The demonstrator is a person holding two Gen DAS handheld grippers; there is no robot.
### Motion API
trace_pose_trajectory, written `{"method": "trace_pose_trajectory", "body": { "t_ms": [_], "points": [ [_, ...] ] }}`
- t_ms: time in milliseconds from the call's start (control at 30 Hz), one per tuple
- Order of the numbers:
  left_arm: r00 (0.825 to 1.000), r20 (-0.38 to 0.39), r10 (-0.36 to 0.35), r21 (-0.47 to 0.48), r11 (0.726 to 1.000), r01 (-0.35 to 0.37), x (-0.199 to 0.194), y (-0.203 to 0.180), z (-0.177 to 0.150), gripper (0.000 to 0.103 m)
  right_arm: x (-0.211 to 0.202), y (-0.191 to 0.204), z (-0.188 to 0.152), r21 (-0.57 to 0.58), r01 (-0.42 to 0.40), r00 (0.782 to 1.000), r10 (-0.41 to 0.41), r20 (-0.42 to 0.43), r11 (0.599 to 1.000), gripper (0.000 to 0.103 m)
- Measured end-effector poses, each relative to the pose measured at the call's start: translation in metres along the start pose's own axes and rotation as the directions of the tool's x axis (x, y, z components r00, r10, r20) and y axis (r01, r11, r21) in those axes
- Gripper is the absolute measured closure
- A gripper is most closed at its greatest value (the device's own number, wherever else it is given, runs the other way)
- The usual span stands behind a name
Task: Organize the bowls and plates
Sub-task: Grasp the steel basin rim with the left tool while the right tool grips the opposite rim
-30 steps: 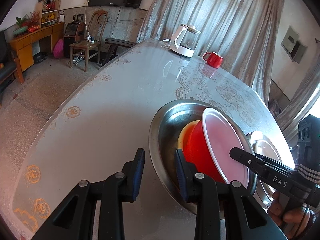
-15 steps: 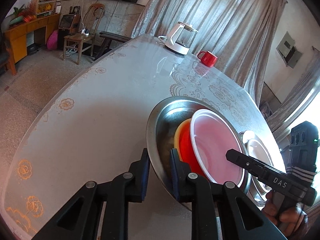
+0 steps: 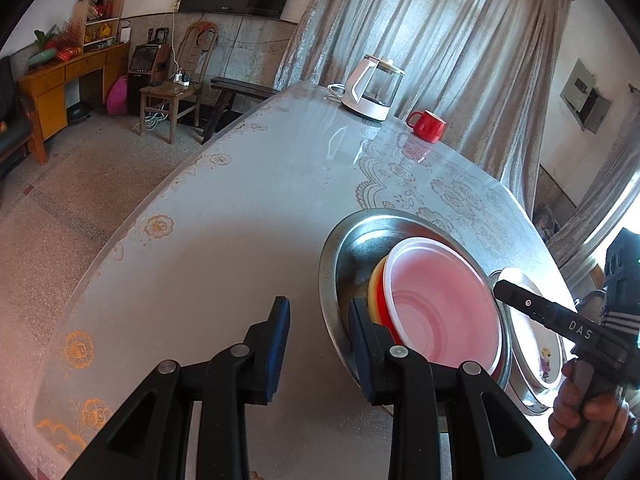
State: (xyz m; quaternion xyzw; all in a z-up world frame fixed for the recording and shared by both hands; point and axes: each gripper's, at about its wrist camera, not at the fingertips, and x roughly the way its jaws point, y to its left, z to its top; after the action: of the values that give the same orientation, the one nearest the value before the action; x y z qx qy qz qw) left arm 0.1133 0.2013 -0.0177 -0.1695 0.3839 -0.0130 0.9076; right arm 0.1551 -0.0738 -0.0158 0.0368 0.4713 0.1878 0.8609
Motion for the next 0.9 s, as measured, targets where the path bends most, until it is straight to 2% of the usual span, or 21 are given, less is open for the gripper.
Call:
{"method": "trace_pose_trajectory", "body": {
  "t_ms": [67,167,267,300,333,400,667,900],
  "points": [
    [1.000,0.004,0.011,0.020,1.000,-0.011,0.000,-0.002,-0.002,0.073,0.001,-0.001,0.004,-0.021,0.058,0.998,-0.058,-0.011,0.998,0.070],
    [1.000,-0.001,0.008,0.040,0.999,-0.008,0.002,-0.003,-0.004,0.073,0.004,0.004,0.006,-0.071,0.045,0.999,-0.047,-0.027,0.996,0.076],
    [1.000,-0.005,-0.016,0.049,0.999,0.016,0.003,-0.004,-0.005,0.079,0.012,0.017,0.003,-0.137,0.045,0.997,-0.054,-0.058,0.990,0.080],
    [1.000,-0.006,-0.020,0.055,0.998,0.020,0.003,-0.007,-0.006,0.083,0.018,0.020,0.001,-0.158,0.053,0.995,-0.065,-0.075,0.986,0.086],
    [1.000,-0.001,-0.014,0.064,0.998,0.014,0.003,-0.009,-0.006,0.083,0.023,0.022,-0.001,-0.171,0.056,0.994,-0.072,-0.087,0.984,0.086],
    [1.000,0.006,0.001,0.078,0.997,-0.001,0.002,-0.012,-0.007,0.083,0.030,0.024,-0.005,-0.172,0.056,0.992,-0.073,-0.099,0.984,0.086],
    [0.999,0.002,-0.047,0.022,0.999,0.047,-0.004,-0.004,-0.014,0.084,0.022,0.022,-0.009,-0.122,0.032,0.995,-0.043,-0.088,0.992,0.087],
    [0.998,0.022,-0.059,0.018,0.998,0.058,-0.019,-0.009,-0.019,0.084,0.010,0.023,-0.012,-0.083,-0.003,0.998,-0.003,-0.070,0.997,0.087]
  ]
}}
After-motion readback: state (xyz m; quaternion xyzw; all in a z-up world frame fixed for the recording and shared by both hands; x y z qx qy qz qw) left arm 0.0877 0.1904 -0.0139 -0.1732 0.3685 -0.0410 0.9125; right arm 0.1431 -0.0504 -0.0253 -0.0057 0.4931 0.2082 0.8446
